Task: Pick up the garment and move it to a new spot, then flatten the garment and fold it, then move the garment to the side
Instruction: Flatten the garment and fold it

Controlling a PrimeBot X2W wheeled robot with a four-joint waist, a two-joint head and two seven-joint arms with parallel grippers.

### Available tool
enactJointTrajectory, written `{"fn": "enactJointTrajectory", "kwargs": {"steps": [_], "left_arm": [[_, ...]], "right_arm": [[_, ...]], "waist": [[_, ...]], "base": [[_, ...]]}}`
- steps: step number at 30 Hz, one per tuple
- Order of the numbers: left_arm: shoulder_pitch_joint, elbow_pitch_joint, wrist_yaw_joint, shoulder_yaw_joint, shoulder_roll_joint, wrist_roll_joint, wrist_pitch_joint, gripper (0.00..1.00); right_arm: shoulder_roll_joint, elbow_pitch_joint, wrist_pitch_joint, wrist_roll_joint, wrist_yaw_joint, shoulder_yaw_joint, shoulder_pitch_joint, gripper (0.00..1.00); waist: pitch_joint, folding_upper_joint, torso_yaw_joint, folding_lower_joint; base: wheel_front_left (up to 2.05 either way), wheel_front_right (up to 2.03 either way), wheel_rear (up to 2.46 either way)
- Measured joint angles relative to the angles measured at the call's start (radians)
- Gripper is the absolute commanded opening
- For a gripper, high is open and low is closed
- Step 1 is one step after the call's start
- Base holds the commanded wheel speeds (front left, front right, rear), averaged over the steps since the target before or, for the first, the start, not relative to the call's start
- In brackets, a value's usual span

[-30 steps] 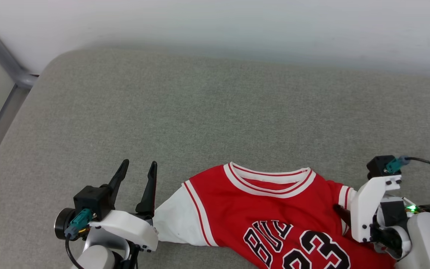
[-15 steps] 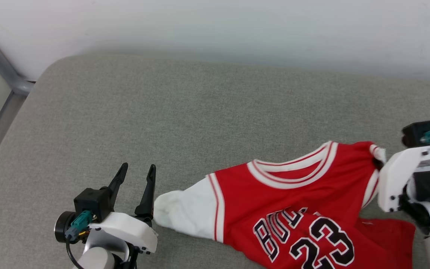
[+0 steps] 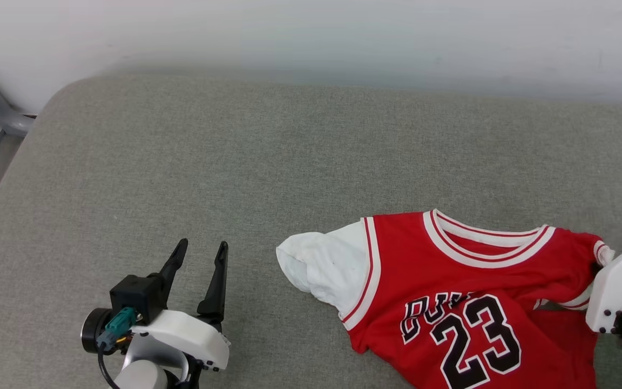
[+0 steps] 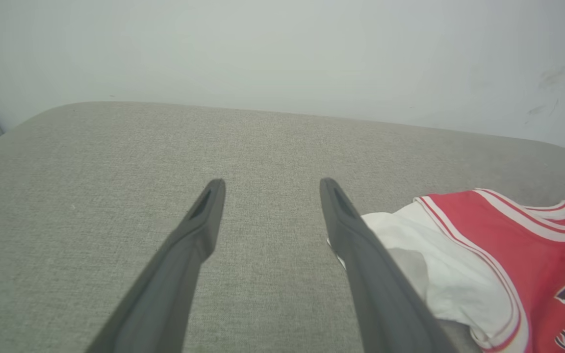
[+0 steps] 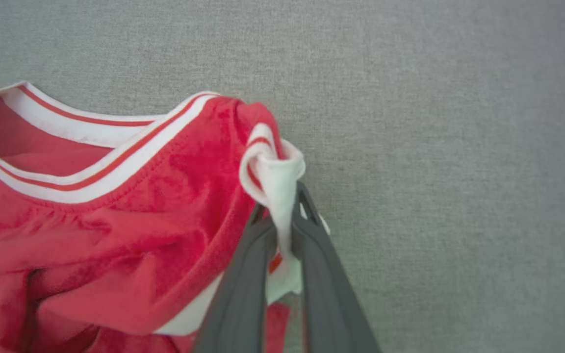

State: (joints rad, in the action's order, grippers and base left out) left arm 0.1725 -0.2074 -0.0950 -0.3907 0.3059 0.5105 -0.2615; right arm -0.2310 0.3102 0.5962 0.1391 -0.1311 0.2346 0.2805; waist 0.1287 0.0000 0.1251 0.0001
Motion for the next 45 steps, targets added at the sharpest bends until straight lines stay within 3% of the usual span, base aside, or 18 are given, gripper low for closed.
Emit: {"fn": "enactJointTrajectory", "kwargs": {"steps": [1,2,9,14,20,25,35,45], "left_arm": [[0.001,-0.002,0.003,0.000,0.000,0.000,0.000,1.00],[0.002,-0.003,0.005,-0.001,0.000,0.000,0.000,1.00],[0.008,-0.013,0.007,-0.007,0.002,0.000,0.000,1.00],[-0.001,-0.015,-0.002,-0.004,0.010,0.003,0.002,1.00],[-0.028,-0.015,-0.017,-0.001,0.017,0.010,0.008,1.00],[-0.054,-0.013,-0.033,0.003,0.026,0.015,0.017,1.00],[-0.055,-0.012,-0.043,0.001,0.047,0.021,0.055,1.00],[0.094,-0.107,0.044,-0.060,0.034,0.143,0.401,1.00]], "right_arm": [[0.012,0.018,-0.020,-0.001,0.000,0.008,-0.001,0.77],[0.026,0.035,-0.041,0.000,0.000,0.019,-0.001,1.00],[0.088,0.100,-0.312,-0.018,0.000,0.079,-0.002,1.00],[0.122,0.059,-0.532,-0.051,0.000,0.101,-0.018,1.00],[0.148,-0.013,-0.674,-0.059,0.000,0.043,-0.089,1.00],[0.171,-0.103,-0.708,-0.053,0.000,-0.007,-0.187,1.00],[0.179,-0.283,-0.668,0.013,0.000,-0.079,-0.365,1.00],[0.180,-0.336,-0.611,0.046,0.000,-0.133,-0.386,1.00]], "waist": [[0.004,0.0000,-0.001,0.0000],[0.008,0.0000,-0.001,0.0000],[-0.001,0.0000,-0.002,0.0000],[-0.028,0.0000,-0.006,0.0000],[-0.073,0.0000,-0.015,0.0000],[-0.114,0.0001,-0.025,-0.0001],[-0.143,0.0000,-0.052,-0.0001],[-0.124,0.0000,-0.118,-0.0001]], "base": [[0.00,0.00,0.00],[0.00,0.00,0.00],[0.00,0.00,0.00],[0.00,0.00,0.00],[0.00,0.00,0.00],[0.00,0.00,0.00],[0.00,0.00,0.00],[0.00,0.00,0.00]]}}
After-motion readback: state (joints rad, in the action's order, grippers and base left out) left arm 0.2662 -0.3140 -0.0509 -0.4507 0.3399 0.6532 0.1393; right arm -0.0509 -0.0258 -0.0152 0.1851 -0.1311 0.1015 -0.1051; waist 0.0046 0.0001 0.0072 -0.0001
